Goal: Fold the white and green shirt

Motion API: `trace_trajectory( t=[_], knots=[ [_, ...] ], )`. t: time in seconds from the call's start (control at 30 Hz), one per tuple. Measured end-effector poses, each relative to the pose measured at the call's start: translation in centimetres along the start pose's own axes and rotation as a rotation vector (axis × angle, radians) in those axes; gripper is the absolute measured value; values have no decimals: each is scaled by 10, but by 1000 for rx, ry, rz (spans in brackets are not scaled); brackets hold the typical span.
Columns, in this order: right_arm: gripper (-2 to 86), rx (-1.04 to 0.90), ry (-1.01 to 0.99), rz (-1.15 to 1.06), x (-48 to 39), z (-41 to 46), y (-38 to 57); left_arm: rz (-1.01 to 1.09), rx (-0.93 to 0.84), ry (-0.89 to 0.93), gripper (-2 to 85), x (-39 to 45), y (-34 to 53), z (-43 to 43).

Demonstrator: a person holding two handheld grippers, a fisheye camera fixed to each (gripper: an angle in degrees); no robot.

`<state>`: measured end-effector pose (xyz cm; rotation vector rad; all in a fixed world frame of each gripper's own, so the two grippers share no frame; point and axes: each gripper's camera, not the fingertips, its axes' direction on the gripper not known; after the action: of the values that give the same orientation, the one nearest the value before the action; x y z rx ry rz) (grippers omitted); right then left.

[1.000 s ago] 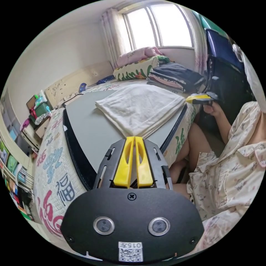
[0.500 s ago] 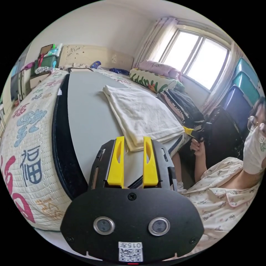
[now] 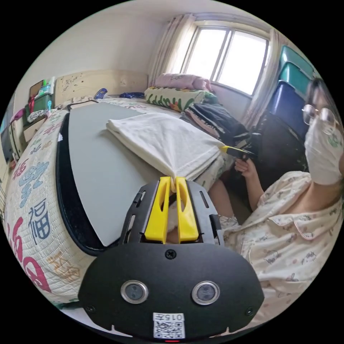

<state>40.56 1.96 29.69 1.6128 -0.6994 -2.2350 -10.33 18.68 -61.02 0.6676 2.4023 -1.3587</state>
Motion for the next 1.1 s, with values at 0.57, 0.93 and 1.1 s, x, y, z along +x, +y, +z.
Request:
trace_trajectory(
  t=[0.57,0.93,1.1],
  knots=[
    [112,2,-7,16,-1,24,-150,66,128,-140,97,18,-137,-49],
    [157,-255,-9,235,53,213,-245,-354,-93,18,152,-146,-249,69],
    [161,-310,21,283,71,263,-249,-383,-157,45,147,-158,-250,103]
  ],
)
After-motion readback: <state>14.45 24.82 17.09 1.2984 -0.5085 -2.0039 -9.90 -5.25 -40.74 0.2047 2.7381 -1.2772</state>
